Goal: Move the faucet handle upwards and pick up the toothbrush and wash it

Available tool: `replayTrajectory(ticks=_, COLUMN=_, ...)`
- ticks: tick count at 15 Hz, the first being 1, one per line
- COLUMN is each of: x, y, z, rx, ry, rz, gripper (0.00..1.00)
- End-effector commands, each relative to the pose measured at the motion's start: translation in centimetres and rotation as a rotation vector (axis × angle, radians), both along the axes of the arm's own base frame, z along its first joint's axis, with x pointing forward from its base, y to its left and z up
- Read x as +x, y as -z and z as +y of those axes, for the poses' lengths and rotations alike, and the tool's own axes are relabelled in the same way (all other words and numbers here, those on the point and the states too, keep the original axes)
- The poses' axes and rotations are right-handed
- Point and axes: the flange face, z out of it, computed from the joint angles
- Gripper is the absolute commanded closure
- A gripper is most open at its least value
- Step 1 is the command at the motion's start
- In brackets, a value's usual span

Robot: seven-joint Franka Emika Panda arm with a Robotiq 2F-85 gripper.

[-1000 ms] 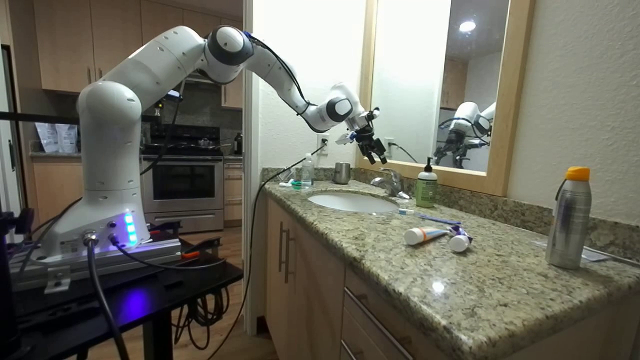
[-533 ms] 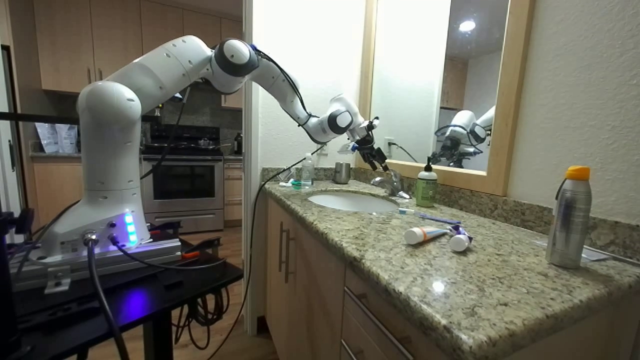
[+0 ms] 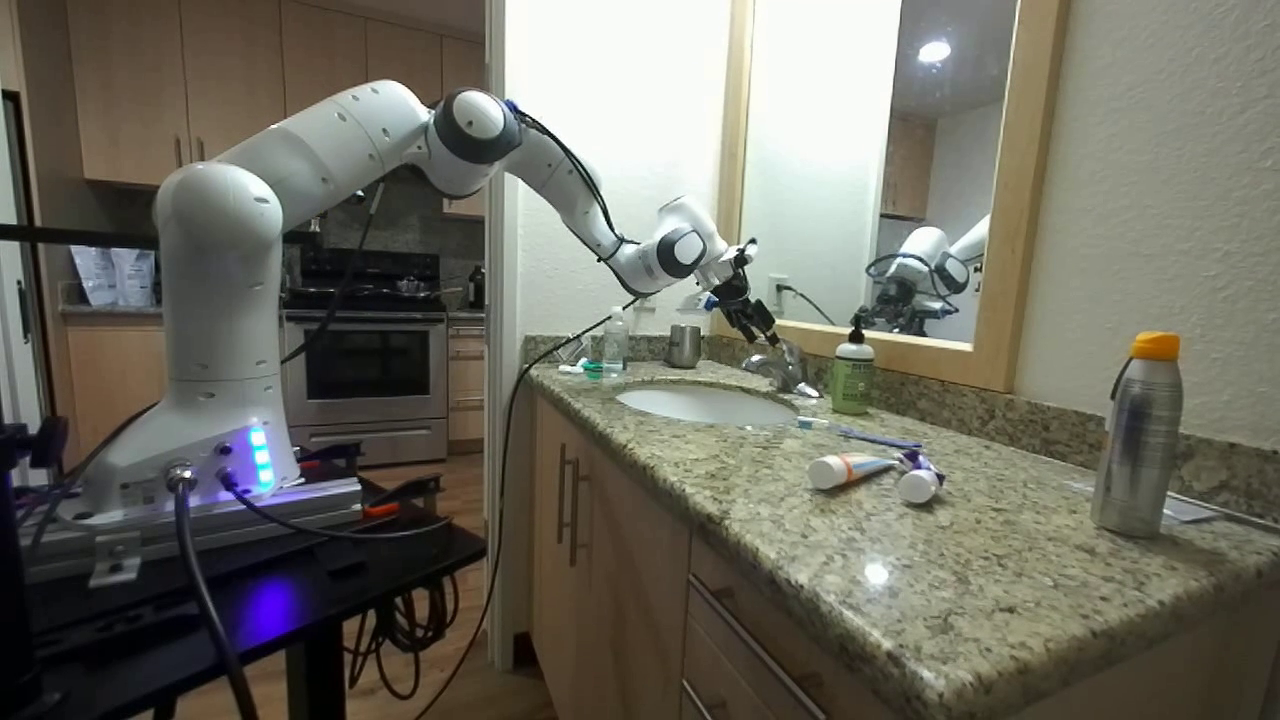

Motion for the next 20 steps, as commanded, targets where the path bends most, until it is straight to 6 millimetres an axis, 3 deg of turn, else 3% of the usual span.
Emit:
replayTrajectory(ticks=1, x=0.1, y=0.0, z=-0.4, rx=0.01, ry=0.009, rz=-0.01, gripper=0.25)
replayTrajectory(ticks=2, x=0.1, y=-0.1, z=-0.3, rx=0.013, ry=0.006, rz=-0.014, gripper=0.26)
replayTrajectory(ticks=12, x=0.2, y=-0.6, z=-0.2, rx=0.036, ry=-0.001, rz=-0.053, gripper=0.96)
replayTrajectory(ticks=16, x=0.2, y=-2.4, z=0.5, rx=0.082, ry=0.007, rz=-0.102, gripper=0.93)
replayTrajectory(ticks=20, x=-0.3, y=-5.8, z=1.0, rx=0.146, ry=0.026, rz=-0.22, gripper=0.93)
